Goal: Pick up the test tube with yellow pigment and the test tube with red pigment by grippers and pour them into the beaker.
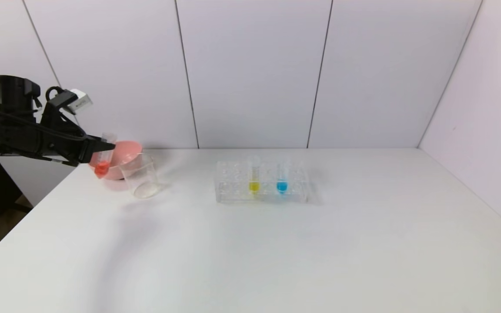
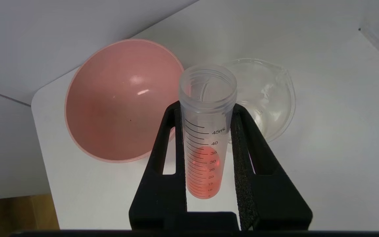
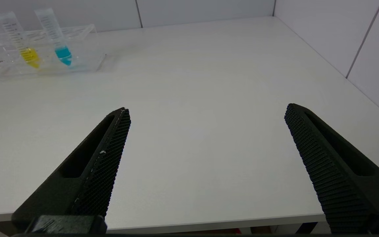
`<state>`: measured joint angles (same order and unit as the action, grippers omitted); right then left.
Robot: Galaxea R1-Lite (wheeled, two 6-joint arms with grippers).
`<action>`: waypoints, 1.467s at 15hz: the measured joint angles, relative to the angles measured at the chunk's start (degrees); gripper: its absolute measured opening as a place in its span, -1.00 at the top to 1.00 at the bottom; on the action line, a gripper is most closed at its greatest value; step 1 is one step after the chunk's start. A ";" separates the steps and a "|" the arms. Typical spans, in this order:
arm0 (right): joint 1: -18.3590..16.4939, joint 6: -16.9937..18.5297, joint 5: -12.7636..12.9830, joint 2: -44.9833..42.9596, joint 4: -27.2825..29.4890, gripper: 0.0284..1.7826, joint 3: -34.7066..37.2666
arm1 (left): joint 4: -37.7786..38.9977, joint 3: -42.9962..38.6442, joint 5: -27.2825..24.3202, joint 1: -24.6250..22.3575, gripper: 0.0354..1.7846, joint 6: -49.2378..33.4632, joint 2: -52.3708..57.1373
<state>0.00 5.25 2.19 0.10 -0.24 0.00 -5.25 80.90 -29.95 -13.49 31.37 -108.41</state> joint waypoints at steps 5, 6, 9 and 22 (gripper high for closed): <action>0.00 0.00 0.00 0.00 0.02 -0.92 0.00 | -13.21 7.80 -0.22 0.11 0.55 10.11 -1.84; 0.00 -0.02 0.00 0.00 0.00 -0.92 0.00 | -15.71 9.59 -0.06 0.22 0.55 11.46 -1.89; 0.00 0.00 0.00 0.00 0.00 -0.92 0.00 | -25.72 16.96 2.72 0.99 0.55 14.88 -2.17; 0.00 0.00 0.00 0.00 0.02 -0.92 0.00 | -46.18 34.68 18.88 6.64 0.55 25.11 -10.28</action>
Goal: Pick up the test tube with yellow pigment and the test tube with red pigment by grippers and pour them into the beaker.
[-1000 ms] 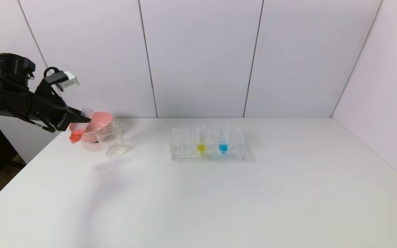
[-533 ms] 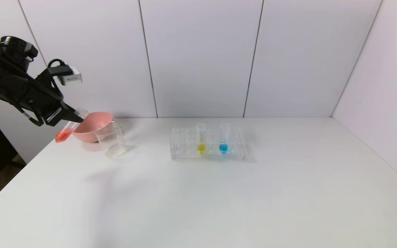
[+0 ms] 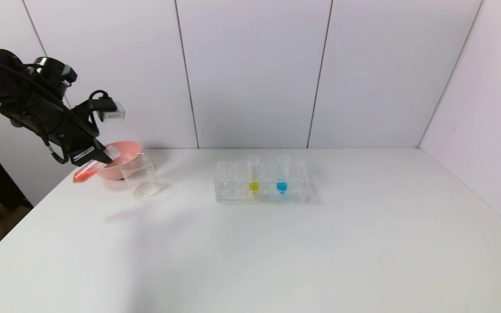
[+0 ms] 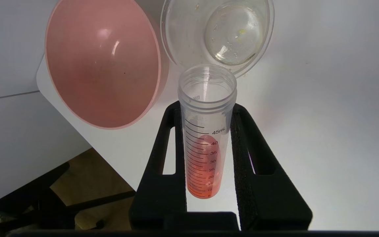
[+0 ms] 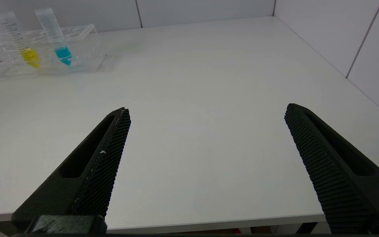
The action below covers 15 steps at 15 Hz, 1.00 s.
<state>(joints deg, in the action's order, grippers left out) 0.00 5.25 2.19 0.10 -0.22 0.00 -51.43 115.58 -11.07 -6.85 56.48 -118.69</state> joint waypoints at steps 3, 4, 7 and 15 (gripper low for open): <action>0.00 0.00 -0.02 0.00 -0.02 -0.92 0.00 | 1.60 0.22 2.39 1.23 0.55 0.16 -0.69; 0.00 -0.02 0.00 0.01 -0.02 -0.92 0.00 | 1.93 0.22 3.63 1.67 0.55 0.30 -0.85; 0.00 -0.02 0.00 0.00 -0.02 -0.92 0.00 | 2.15 0.27 8.13 3.61 0.55 0.51 -1.22; 0.00 0.00 0.00 0.00 -0.02 -0.92 0.00 | 1.57 0.27 20.21 7.79 0.55 0.60 -3.04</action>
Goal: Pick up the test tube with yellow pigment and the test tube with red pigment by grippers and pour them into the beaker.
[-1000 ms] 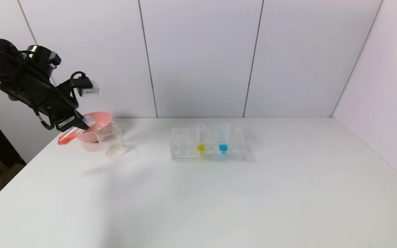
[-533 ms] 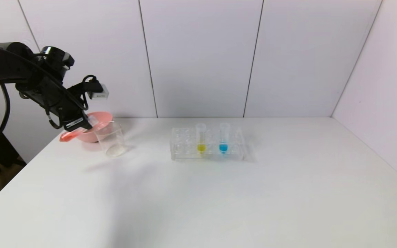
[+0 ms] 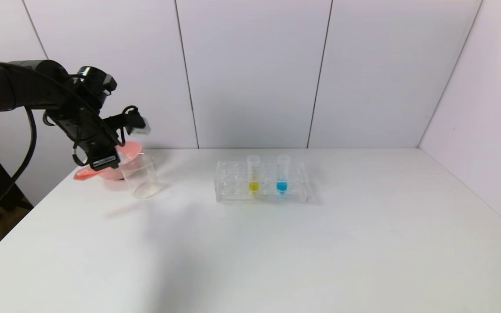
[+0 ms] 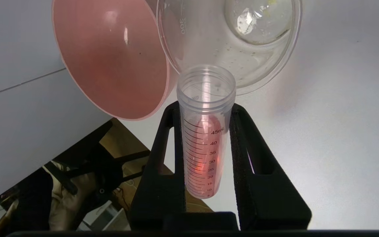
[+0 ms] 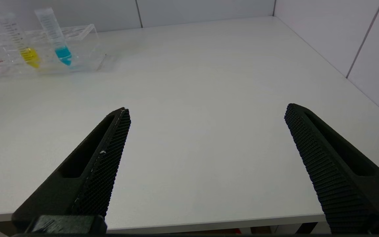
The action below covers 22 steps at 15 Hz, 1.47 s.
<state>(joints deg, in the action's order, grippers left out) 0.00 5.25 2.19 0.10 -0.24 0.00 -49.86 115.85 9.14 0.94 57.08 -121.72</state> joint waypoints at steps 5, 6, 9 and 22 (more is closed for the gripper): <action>0.00 -0.02 0.00 0.00 0.00 -0.92 0.00 | 0.28 0.00 4.68 1.26 0.55 0.56 -0.20; 0.00 0.00 0.00 0.00 0.02 -0.92 0.00 | 0.46 0.00 5.90 1.67 0.55 0.61 -0.16; 0.00 0.00 0.00 0.00 0.02 -0.92 0.00 | 1.55 0.02 10.48 3.05 0.55 0.80 -0.07; 0.00 0.00 0.00 0.00 0.02 -0.92 0.00 | 1.22 0.00 21.09 6.17 0.55 2.21 -1.13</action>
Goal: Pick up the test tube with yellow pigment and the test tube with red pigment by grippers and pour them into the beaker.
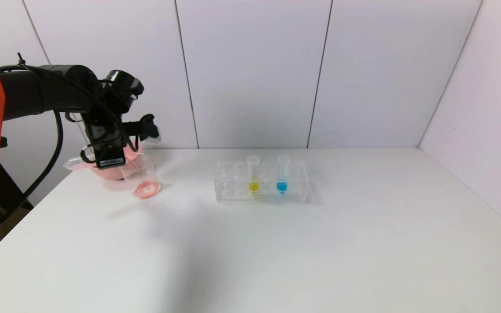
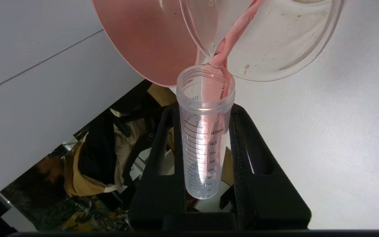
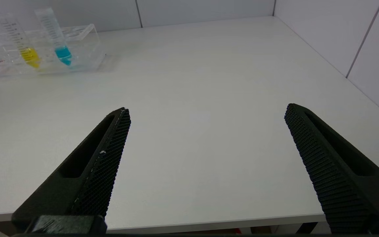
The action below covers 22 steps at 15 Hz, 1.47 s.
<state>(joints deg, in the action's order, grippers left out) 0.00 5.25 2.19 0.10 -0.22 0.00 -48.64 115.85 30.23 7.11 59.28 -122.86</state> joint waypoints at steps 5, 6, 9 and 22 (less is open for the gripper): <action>0.00 0.00 -0.02 0.00 -0.02 -0.92 0.00 | -0.67 -0.02 1.21 0.74 0.55 0.33 -0.33; 0.00 -0.02 -0.02 0.00 0.00 -0.92 0.00 | -0.67 -0.02 1.18 0.96 0.55 0.33 -0.38; 0.00 0.00 0.00 0.00 -0.02 -0.92 0.00 | -0.78 -0.02 1.22 1.24 0.55 0.35 -0.43; 0.00 -0.02 -0.02 0.00 -0.02 -0.92 0.00 | 0.38 -2.78 -25.25 -7.41 0.55 -11.28 8.55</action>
<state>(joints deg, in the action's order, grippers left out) 0.00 5.23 2.17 0.10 -0.24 0.00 -48.26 113.07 4.99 -0.30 48.01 -114.31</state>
